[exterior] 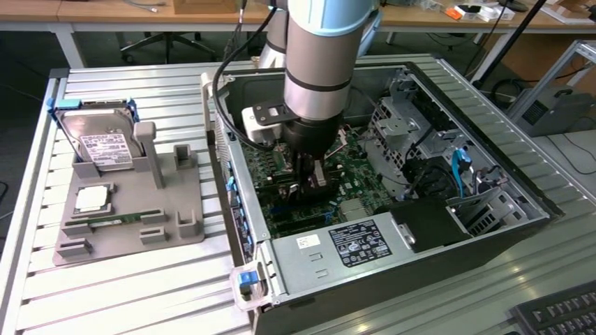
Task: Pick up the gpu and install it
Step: 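Insert the gpu into the slot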
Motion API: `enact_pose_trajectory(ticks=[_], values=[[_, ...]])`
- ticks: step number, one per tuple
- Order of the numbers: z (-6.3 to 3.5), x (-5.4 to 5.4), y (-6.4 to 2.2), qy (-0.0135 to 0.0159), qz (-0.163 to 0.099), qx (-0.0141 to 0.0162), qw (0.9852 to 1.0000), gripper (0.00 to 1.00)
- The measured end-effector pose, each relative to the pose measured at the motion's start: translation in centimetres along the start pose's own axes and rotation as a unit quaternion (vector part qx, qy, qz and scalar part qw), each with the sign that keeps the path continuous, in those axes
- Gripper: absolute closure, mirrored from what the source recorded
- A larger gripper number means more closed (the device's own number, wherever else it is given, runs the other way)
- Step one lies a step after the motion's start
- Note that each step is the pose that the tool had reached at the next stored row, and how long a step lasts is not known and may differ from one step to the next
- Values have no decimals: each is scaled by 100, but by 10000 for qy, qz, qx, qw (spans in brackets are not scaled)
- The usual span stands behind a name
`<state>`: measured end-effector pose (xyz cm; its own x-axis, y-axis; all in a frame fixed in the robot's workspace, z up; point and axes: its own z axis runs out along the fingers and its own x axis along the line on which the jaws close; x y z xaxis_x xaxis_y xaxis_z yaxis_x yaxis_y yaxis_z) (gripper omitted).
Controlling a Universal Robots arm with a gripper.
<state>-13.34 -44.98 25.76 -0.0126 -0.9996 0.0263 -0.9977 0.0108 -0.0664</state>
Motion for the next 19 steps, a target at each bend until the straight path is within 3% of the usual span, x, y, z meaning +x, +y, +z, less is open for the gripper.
enact_pose_trajectory(ticks=[1, 2, 8, 12, 16, 17, 18, 19], values=[[-5, 1, 0, 5, -1, -4, 10000, 67], [-5, 1, 0, 6, -1, -4, 10000, 60], [-41, 2, -2, 20, -2, -2, 10000, 60], [-157, 0, -9, 109, -7, 0, 9999, 60], [-266, -25, -16, 286, -19, 2, 9996, 60], [-268, -32, -16, 308, -21, 2, 9995, 62], [-268, -36, -17, 318, -22, 2, 9995, 68], [-267, -43, -21, 323, -24, -1, 9995, 68]])
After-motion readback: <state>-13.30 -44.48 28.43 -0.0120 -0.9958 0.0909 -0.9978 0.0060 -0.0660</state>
